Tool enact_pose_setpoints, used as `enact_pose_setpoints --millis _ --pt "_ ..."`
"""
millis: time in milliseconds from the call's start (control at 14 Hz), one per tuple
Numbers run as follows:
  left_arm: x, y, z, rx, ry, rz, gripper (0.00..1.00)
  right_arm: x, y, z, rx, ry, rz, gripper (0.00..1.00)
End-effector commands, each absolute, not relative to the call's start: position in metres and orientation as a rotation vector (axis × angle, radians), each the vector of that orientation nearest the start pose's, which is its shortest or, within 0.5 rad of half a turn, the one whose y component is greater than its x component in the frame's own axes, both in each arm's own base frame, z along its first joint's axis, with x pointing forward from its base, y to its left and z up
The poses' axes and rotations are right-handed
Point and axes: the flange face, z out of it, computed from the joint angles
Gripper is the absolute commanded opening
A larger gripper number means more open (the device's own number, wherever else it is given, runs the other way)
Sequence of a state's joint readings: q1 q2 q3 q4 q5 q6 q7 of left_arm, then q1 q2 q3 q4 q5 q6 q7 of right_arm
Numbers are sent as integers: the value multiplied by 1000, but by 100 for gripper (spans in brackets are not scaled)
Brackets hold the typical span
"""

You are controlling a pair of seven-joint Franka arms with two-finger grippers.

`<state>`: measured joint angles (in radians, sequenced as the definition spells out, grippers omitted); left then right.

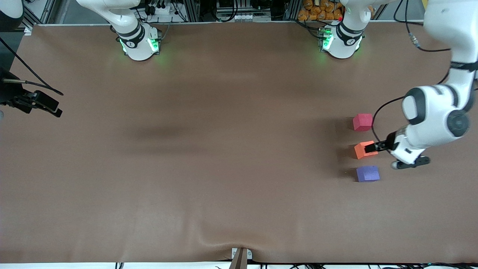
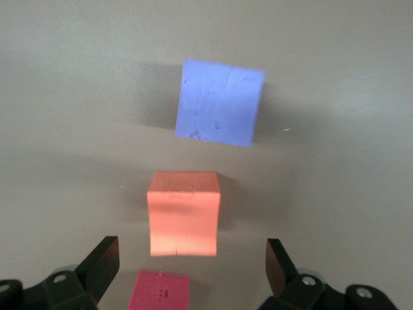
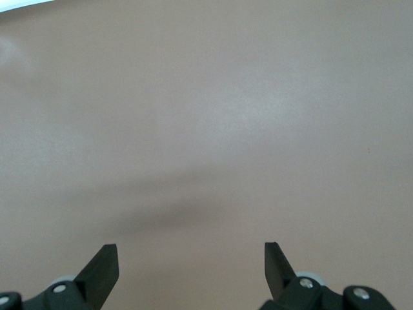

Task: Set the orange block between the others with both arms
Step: 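Open the left gripper and lift it off the orange cube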

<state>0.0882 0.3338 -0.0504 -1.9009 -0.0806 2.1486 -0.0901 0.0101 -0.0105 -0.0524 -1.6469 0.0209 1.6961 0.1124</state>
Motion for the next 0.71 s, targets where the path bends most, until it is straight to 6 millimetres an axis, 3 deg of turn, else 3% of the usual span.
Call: enact_pose_setpoints --millis 0,143,357,500,643 --pt "632 20 392 -3190 -254 143 100 560 -25 606 -3103 242 -101 100" --pt "641 27 429 -3195 -225 137 100 559 -25 606 -3105 242 -90 100" --pt "643 34 463 -3149 -150 118 100 556 -19 608 -3107 223 -75 100" --pt "629 27 503 -3119 -107 83 100 553 -16 607 -3149 201 -50 100" --pt "610 5 552 -3120 -49 6 100 549 -8 607 -3172 175 -13 100"
